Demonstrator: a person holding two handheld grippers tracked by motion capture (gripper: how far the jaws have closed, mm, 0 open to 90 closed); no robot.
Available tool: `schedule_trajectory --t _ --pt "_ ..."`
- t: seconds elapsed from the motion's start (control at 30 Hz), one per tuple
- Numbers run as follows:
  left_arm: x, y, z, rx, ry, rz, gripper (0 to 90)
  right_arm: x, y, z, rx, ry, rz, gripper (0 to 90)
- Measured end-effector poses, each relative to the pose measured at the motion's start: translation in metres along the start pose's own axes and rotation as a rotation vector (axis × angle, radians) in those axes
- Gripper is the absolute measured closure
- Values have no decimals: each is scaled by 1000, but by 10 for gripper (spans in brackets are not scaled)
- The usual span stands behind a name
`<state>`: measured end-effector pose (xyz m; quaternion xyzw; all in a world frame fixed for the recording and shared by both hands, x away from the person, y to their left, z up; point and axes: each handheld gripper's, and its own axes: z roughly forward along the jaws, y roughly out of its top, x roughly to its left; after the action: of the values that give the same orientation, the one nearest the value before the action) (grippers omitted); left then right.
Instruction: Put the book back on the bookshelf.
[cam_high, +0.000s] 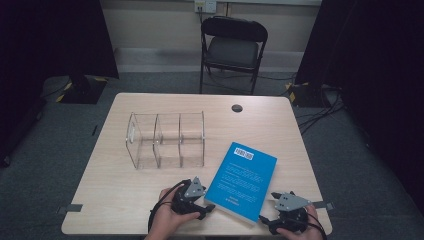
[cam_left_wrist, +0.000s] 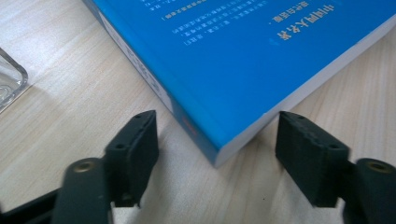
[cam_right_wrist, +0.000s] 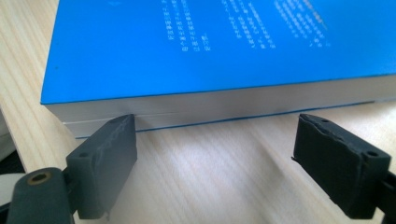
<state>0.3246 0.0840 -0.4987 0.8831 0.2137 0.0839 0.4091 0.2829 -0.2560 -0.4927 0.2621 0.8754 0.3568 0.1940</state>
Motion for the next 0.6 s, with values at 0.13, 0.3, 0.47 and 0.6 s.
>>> schedule_trajectory --t 0.13,0.3,0.47,0.6 --pt "-3 6 -2 53 17 -32 408 -1 0 1 -29 11 20 127" --pt "-5 7 -2 58 30 -48 417 0 1 1 -33 0 15 128" --pt "-8 11 -2 81 43 -86 433 1 4 -1 -50 -15 1 130" --pt "-8 12 -3 94 48 -89 438 2 4 -1 -55 -17 -12 130"
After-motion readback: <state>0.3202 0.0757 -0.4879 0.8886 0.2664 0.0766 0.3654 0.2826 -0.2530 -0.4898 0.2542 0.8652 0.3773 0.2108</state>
